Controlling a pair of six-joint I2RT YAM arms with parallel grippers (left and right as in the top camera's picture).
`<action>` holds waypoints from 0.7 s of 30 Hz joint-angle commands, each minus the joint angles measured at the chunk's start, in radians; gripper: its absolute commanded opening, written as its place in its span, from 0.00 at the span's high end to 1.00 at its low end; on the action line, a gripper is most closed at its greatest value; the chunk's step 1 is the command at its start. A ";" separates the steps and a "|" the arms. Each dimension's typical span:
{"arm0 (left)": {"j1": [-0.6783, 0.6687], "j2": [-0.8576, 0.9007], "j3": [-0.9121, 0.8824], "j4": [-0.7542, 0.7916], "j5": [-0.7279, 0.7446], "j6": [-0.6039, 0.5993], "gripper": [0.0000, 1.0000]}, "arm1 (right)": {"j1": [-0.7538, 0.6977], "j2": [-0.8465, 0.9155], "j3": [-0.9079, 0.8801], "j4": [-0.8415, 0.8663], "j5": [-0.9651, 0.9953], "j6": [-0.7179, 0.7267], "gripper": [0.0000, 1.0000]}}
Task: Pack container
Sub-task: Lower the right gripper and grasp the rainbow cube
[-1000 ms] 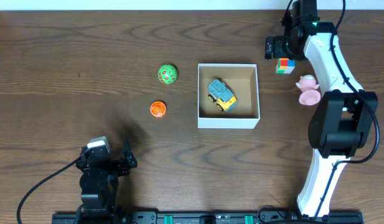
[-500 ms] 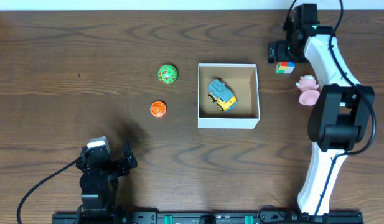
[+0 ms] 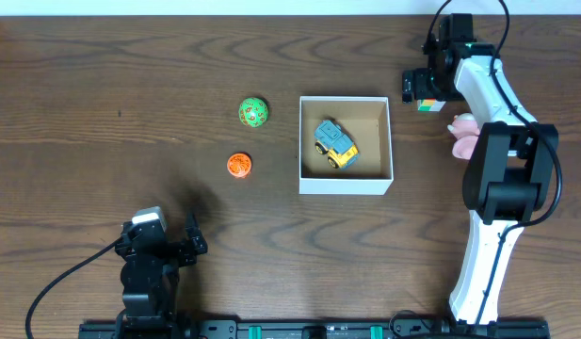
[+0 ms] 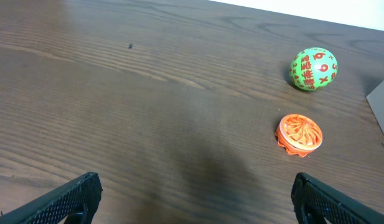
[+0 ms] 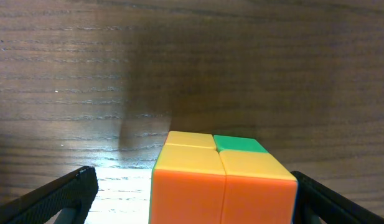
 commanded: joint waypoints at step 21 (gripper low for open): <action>0.004 0.000 -0.019 0.001 -0.001 -0.005 0.02 | -0.007 0.016 0.000 -0.002 0.008 -0.003 0.34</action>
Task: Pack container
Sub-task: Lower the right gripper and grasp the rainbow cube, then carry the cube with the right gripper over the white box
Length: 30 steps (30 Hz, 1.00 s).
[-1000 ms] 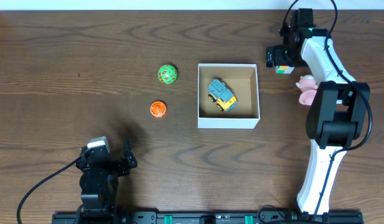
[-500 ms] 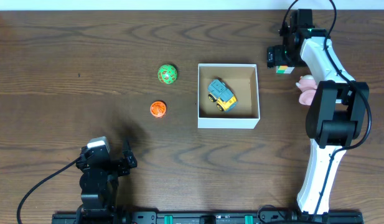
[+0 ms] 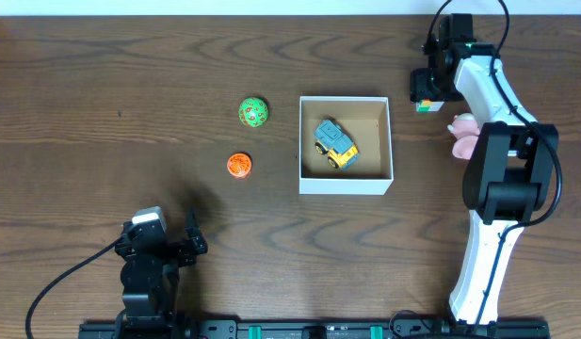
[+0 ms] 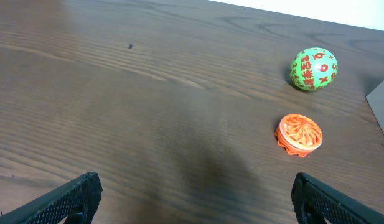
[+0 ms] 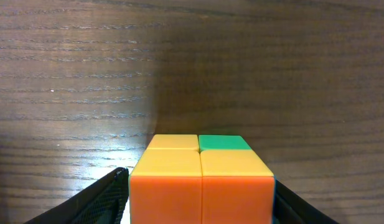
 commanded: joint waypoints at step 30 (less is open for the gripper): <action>0.004 0.000 -0.019 0.001 -0.002 -0.005 0.02 | 0.042 0.016 0.376 -0.359 -0.017 0.000 0.67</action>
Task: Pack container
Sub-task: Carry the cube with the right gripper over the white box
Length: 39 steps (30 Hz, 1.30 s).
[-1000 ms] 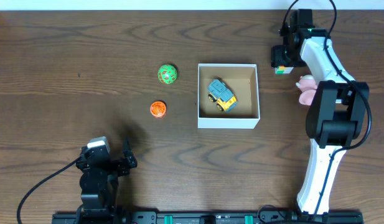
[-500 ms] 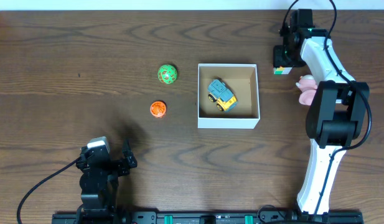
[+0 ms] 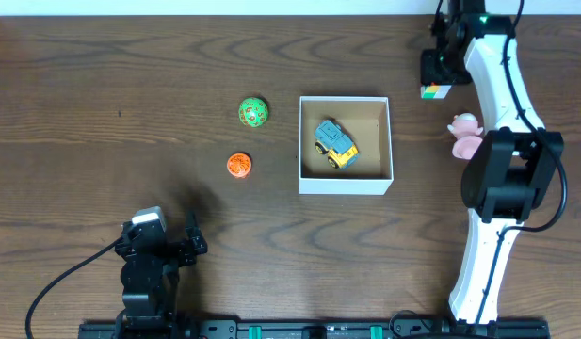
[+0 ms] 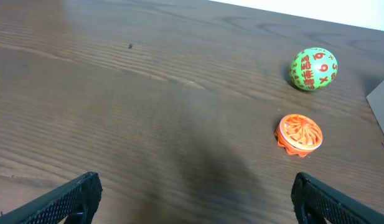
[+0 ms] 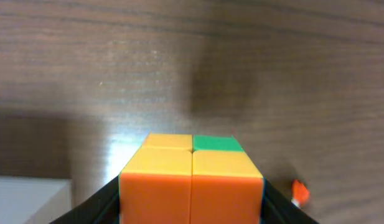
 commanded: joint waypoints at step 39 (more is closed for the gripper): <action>0.004 0.000 -0.019 0.001 -0.002 -0.005 0.02 | 0.404 0.000 0.258 -0.497 -0.017 0.237 0.72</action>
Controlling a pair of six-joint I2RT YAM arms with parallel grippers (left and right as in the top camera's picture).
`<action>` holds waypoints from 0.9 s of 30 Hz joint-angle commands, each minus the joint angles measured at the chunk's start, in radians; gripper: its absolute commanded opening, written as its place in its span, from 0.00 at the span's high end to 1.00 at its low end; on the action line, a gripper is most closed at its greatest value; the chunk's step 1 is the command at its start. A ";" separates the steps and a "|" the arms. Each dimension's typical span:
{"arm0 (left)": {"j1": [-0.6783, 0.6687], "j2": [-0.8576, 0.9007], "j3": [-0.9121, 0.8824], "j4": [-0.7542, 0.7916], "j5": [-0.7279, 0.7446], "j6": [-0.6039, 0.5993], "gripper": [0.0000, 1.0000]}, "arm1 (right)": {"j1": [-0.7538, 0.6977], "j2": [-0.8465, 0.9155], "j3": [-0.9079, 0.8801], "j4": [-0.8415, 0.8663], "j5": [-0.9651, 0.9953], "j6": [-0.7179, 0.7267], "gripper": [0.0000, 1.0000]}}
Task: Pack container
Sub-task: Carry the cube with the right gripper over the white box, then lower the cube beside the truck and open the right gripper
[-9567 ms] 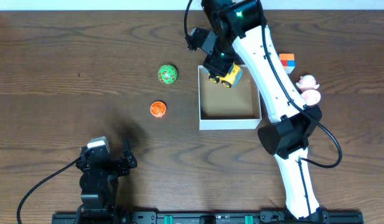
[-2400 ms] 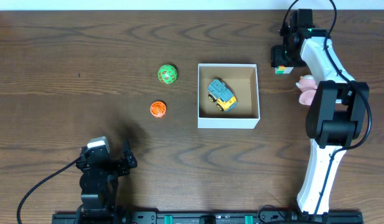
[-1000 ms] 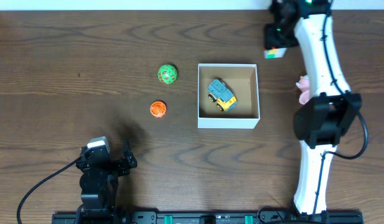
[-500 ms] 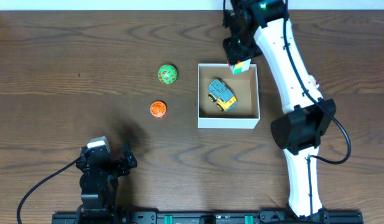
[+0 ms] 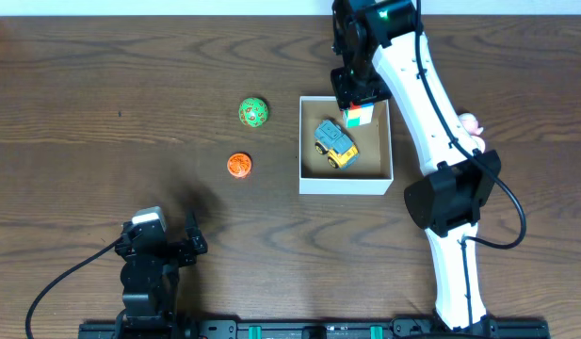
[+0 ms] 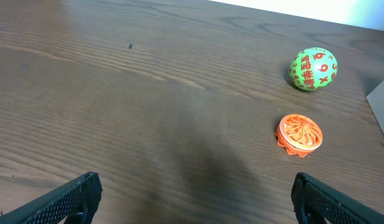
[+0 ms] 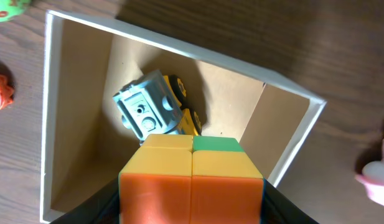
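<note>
The white box (image 5: 346,185) with a brown floor holds a grey and yellow toy truck (image 5: 334,142) (image 7: 151,106). My right gripper (image 5: 357,108) is shut on the orange, yellow and green puzzle cube (image 7: 192,174) (image 5: 358,116), held over the box's far right corner (image 7: 285,149). A green ball with red marks (image 5: 253,112) (image 6: 313,68) and an orange disc (image 5: 238,166) (image 6: 299,132) lie left of the box. My left gripper (image 5: 164,247) (image 6: 195,196) stands open near the front edge, with nothing between its fingers.
A pink toy (image 5: 473,123) (image 7: 378,171) lies right of the box, partly hidden by my right arm. Bare dark wood spreads between the left gripper and the two loose toys.
My right gripper has carried the cube leftward from the table's far right to above the box's far right corner. The left arm has not moved.
My right gripper stood open around the cube on the table right of the box. Then its fingers were shut against the cube's sides. Then the cube was held off the wood, further back, and now it hangs over the box. The left gripper stayed open throughout.
</note>
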 commanded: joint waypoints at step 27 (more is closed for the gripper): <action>0.004 0.000 -0.019 0.001 -0.002 -0.005 0.02 | -0.020 0.000 -0.200 0.066 0.063 0.042 0.54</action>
